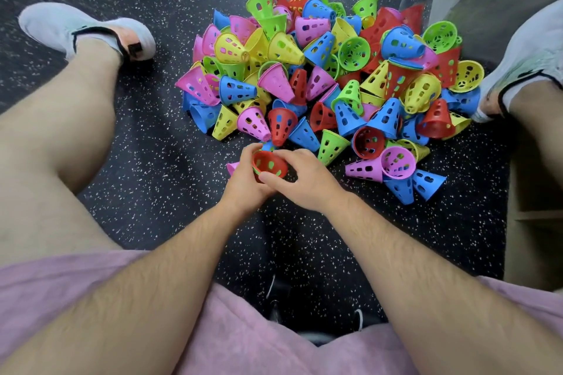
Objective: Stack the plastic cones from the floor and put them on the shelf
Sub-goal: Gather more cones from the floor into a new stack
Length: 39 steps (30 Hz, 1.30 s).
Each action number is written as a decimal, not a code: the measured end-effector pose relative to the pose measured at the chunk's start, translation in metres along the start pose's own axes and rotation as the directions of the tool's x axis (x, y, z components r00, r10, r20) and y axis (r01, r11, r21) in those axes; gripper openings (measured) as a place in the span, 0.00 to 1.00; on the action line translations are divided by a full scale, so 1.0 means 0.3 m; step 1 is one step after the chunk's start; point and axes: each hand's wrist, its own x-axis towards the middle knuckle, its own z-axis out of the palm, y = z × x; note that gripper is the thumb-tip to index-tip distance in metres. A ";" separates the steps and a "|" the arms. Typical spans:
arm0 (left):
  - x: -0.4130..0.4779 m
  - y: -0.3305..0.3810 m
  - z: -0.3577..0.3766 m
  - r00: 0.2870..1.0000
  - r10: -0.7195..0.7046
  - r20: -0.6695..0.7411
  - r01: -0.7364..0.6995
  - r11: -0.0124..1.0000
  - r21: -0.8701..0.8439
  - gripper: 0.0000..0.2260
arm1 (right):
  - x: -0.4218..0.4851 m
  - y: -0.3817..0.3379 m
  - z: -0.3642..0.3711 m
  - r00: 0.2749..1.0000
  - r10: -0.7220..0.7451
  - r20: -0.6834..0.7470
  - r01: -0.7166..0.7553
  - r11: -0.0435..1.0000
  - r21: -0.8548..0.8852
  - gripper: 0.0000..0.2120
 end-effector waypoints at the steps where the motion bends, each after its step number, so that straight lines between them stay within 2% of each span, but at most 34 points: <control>1: -0.005 -0.002 -0.029 1.000 -0.004 -0.030 0.005 1.000 0.015 0.34 | 0.010 -0.009 0.014 1.000 -0.009 0.001 0.009 1.000 0.020 0.26; 5: -0.020 0.001 -0.170 0.983 -0.016 -0.182 0.030 0.997 0.077 0.35 | 0.067 -0.050 0.085 0.995 -0.034 -0.097 0.040 0.997 0.058 0.15; 8: -0.031 -0.012 -0.248 0.960 -0.038 -0.278 0.051 0.998 0.040 0.33 | 0.092 -0.092 0.138 0.989 -0.139 0.045 0.142 0.985 -0.096 0.18; 10: -0.041 -0.028 -0.274 0.952 -0.055 -0.300 0.070 0.997 0.039 0.32 | 0.116 -0.105 0.183 0.967 -0.218 0.134 0.247 0.934 -0.257 0.22; 13: -0.047 -0.051 -0.286 0.942 -0.113 -0.317 0.121 0.993 0.005 0.32 | 0.145 -0.110 0.237 0.954 -0.224 0.199 0.283 0.892 -0.353 0.26; 16: -0.052 -0.082 -0.330 0.895 -0.206 -0.395 0.215 0.976 -0.022 0.35 | 0.168 -0.162 0.281 0.968 -0.153 0.199 0.205 0.939 -0.277 0.29; 19: -0.053 -0.115 -0.379 0.851 -0.303 -0.430 0.330 0.944 -0.013 0.36 | 0.187 -0.217 0.336 0.980 -0.010 0.200 0.075 0.944 -0.320 0.32; 23: -0.075 -0.157 -0.389 0.831 -0.409 -0.378 0.438 0.899 -0.010 0.38 | 0.119 -0.231 0.402 0.990 0.124 0.071 -0.114 0.985 -0.127 0.19; 26: -0.080 -0.172 -0.374 0.799 -0.498 -0.336 0.506 0.859 -0.070 0.37 | 0.058 -0.201 0.425 0.988 0.043 0.147 -0.023 0.990 -0.136 0.18; 29: -0.069 -0.172 -0.357 0.786 -0.530 -0.317 0.508 0.847 -0.158 0.37 | 0.049 -0.154 0.428 0.974 0.006 0.225 0.020 0.993 -0.113 0.11; 32: -0.061 -0.165 -0.346 0.801 -0.505 -0.321 0.476 0.863 -0.171 0.36 | 0.055 -0.141 0.415 0.989 0.025 0.149 -0.019 0.999 -0.037 0.04; 34: -0.060 -0.157 -0.343 0.805 -0.500 -0.319 0.466 0.866 -0.182 0.35 | 0.064 -0.149 0.401 0.991 0.070 0.112 -0.075 0.996 0.038 0.08; 36: -0.060 -0.153 -0.340 0.808 -0.506 -0.301 0.473 0.862 -0.179 0.36 | 0.080 -0.157 0.384 0.982 0.105 0.156 -0.120 0.988 0.093 0.14; 37: -0.063 -0.150 -0.338 0.808 -0.512 -0.293 0.477 0.859 -0.184 0.36 | 0.090 -0.156 0.383 0.979 0.105 0.176 -0.122 0.989 0.085 0.14; 39: -0.069 -0.143 -0.334 0.803 -0.523 -0.286 0.482 0.852 -0.205 0.37 | 0.100 -0.151 0.378 0.980 0.090 0.177 -0.096 0.995 0.023 0.08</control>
